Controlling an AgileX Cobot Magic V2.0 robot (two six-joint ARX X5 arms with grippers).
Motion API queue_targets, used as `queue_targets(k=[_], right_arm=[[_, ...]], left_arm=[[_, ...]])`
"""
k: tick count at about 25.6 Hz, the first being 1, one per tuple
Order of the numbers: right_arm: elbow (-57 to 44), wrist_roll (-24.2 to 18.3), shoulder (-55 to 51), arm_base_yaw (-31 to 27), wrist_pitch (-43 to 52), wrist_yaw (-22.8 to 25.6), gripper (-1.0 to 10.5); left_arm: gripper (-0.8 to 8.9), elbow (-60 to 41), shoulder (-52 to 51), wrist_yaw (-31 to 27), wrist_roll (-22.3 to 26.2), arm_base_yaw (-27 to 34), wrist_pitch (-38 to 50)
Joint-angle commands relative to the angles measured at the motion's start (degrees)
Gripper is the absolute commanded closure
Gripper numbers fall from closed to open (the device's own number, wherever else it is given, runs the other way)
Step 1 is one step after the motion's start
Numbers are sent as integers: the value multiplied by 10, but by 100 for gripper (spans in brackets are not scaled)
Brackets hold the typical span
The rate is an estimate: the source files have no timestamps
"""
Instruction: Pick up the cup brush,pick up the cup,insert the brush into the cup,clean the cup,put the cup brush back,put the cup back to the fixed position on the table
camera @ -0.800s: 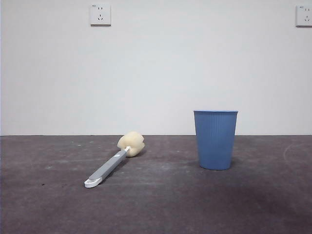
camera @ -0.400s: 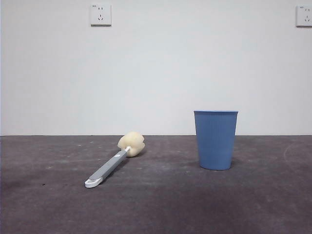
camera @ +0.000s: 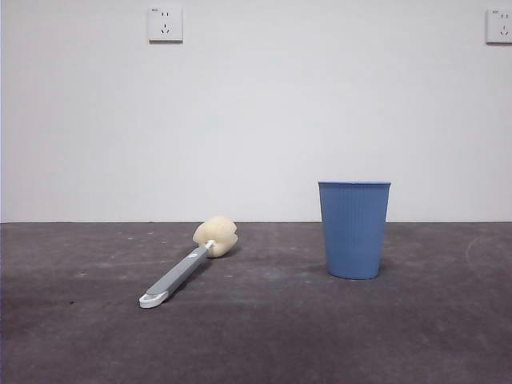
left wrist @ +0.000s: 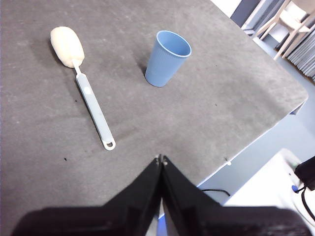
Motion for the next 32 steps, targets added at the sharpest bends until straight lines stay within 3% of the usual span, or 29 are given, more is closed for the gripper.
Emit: queue_targets(k=[1, 2, 5, 7, 19, 23, 28, 32], right_arm=[[1, -17, 3, 1, 3, 2, 927], [1, -17, 3, 1, 4, 2, 865], [1, -13, 5, 1, 5, 2, 504], [1, -6, 5, 1, 6, 2, 342], [1, 3, 9, 1, 10, 1, 350], [1, 5, 10, 1, 11, 1, 350], [1, 9, 14, 1, 14, 1, 350], [1, 11, 18, 1, 14, 1, 350]], left_arm=[[788, 4, 6, 3, 17, 1, 4], [719, 4, 9, 0, 11, 1, 3], [394, 4, 16, -36, -9, 0, 3], [307, 4, 19, -45, -16, 0, 3], [310, 4, 82, -59, -33, -2, 64], [310, 4, 127, -94, -39, -28, 107], [310, 4, 200, -156, -86, -102, 172], [310, 4, 288, -258, -119, -214, 259]])
